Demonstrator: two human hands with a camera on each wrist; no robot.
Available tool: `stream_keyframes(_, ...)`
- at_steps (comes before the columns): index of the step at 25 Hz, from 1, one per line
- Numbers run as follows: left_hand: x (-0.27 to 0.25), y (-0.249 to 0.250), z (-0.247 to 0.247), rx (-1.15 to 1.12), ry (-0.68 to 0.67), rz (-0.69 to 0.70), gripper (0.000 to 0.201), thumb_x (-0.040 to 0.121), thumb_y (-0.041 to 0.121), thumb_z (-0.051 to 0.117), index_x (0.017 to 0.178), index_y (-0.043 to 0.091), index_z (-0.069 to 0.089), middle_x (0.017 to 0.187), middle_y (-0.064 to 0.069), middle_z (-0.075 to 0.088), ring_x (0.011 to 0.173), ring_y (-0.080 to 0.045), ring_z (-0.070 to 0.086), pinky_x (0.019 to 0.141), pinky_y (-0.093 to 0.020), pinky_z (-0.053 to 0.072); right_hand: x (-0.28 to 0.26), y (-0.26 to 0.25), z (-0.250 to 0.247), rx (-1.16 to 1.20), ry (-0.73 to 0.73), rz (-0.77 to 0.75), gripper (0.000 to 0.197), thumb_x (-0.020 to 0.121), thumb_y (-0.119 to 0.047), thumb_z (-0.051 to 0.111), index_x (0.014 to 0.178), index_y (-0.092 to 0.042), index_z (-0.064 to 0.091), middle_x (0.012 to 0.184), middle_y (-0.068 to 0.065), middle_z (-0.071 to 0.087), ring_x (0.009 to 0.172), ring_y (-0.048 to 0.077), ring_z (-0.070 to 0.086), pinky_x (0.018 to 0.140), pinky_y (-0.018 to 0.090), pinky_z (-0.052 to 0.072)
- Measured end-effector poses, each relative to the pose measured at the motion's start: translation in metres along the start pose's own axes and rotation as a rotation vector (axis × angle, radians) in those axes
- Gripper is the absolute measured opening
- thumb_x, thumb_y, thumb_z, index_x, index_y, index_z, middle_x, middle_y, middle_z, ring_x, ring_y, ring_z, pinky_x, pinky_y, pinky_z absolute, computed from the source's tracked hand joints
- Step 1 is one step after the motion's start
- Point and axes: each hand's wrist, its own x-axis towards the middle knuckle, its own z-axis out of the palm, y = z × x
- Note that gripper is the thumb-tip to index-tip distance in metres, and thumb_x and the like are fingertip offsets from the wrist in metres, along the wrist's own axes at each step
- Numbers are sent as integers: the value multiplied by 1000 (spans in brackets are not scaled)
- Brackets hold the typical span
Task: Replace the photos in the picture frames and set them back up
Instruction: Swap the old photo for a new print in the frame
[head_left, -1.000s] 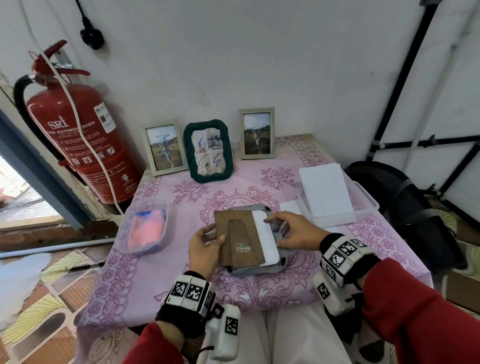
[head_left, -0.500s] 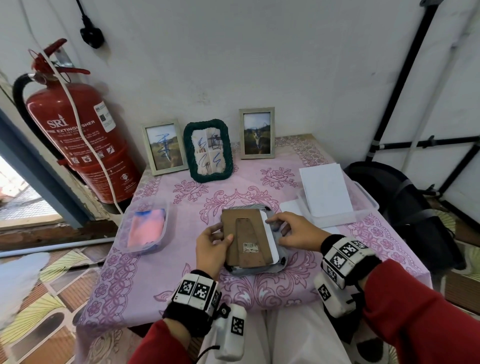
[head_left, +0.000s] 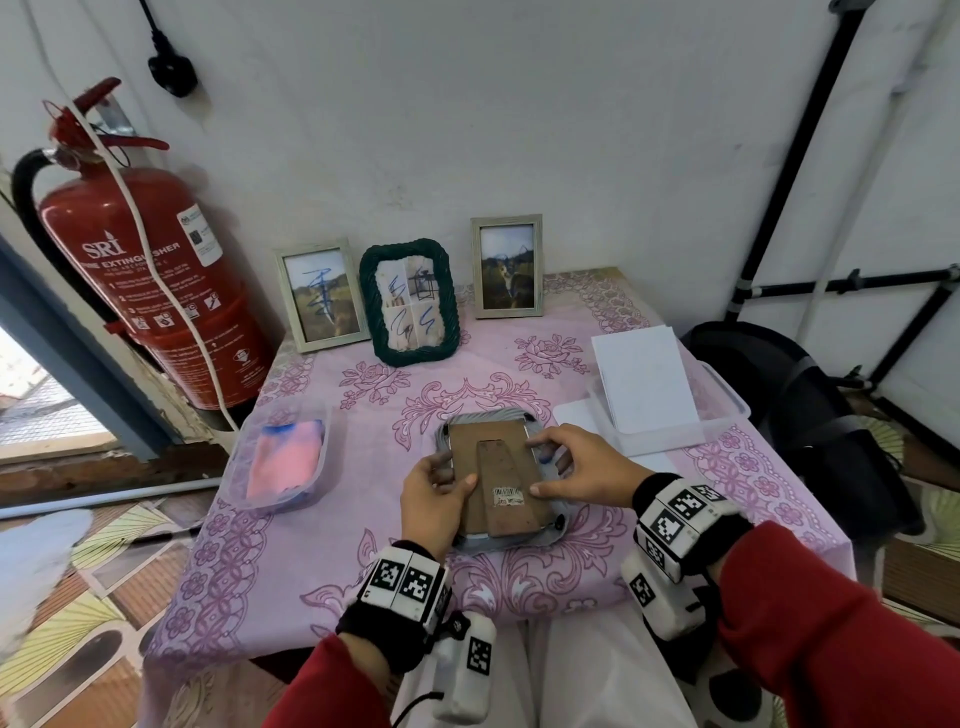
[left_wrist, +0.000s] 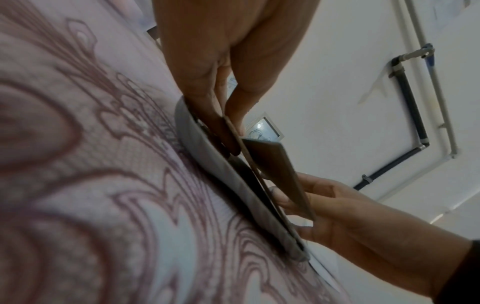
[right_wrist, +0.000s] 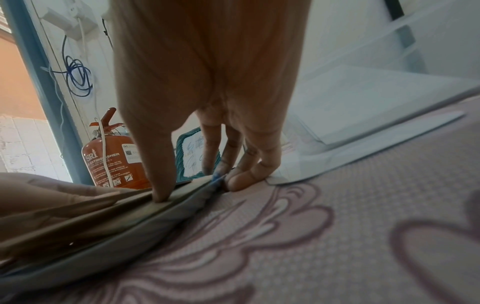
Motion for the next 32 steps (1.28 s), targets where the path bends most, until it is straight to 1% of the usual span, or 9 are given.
stream_keyframes(1,0,0,0,67,5,23,46,82,-2,65,125,-1,50,101,-17,63,87,-24,60,84,-40,54,1,1,0,-5,3,-3,60,72,-25,80,125,-16,53,104,-1,48,77,-4,46,79,19,42)
stream_keyframes(4,0,1,-2,282,14,106,47,80,7,69,125,2,52,104,-10,59,88,-18,56,87,-32,50,1,2,2,-4,13,-5,60,71,-26,81,124,-17,54,104,-1,48,76,-3,46,78,18,41)
stream_keyframes(8,5,3,-12,516,55,157,45,79,15,71,122,11,56,117,-12,48,110,-26,49,102,-37,40,0,1,3,10,25,-3,60,69,-25,82,122,-16,55,104,0,49,80,-2,48,79,18,44)
stream_keyframes(13,7,1,-27,644,-64,95,39,83,22,67,120,14,60,121,-14,47,115,-30,48,105,-36,37,0,2,5,-4,36,-6,59,70,-23,81,123,-16,55,104,0,47,75,-4,46,70,5,38)
stream_keyframes(17,8,2,-28,669,-108,118,38,82,25,68,120,19,61,118,-13,46,114,-30,47,105,-37,38,-1,1,5,-14,20,-12,58,72,-23,79,124,-17,54,106,1,46,77,-4,46,73,9,39)
stream_keyframes(23,9,0,-28,648,-95,128,35,81,27,70,115,18,64,117,-12,46,112,-30,47,103,-39,39,-1,-1,3,-7,15,1,62,71,-23,80,127,-15,53,110,3,47,82,-2,47,78,15,41)
stream_keyframes(29,8,-4,-30,606,-92,145,30,80,27,71,109,18,65,113,-10,45,111,-29,48,104,-39,38,-2,-7,1,-50,-14,-2,69,74,-20,78,135,-13,46,117,4,47,82,-6,44,81,9,33)
stream_keyframes(31,10,-4,-30,594,-89,132,31,81,29,70,109,18,64,108,-7,45,110,-29,50,104,-40,39,-2,-10,0,-45,-17,9,65,76,-18,75,134,-10,46,123,5,49,89,-7,48,83,9,33)
stream_keyframes(32,11,-3,-31,586,-85,122,32,82,29,69,111,18,64,104,-5,44,110,-29,51,104,-40,39,-1,-11,-1,-39,1,22,60,79,-16,73,133,-8,47,126,7,51,99,-1,52,85,11,35)
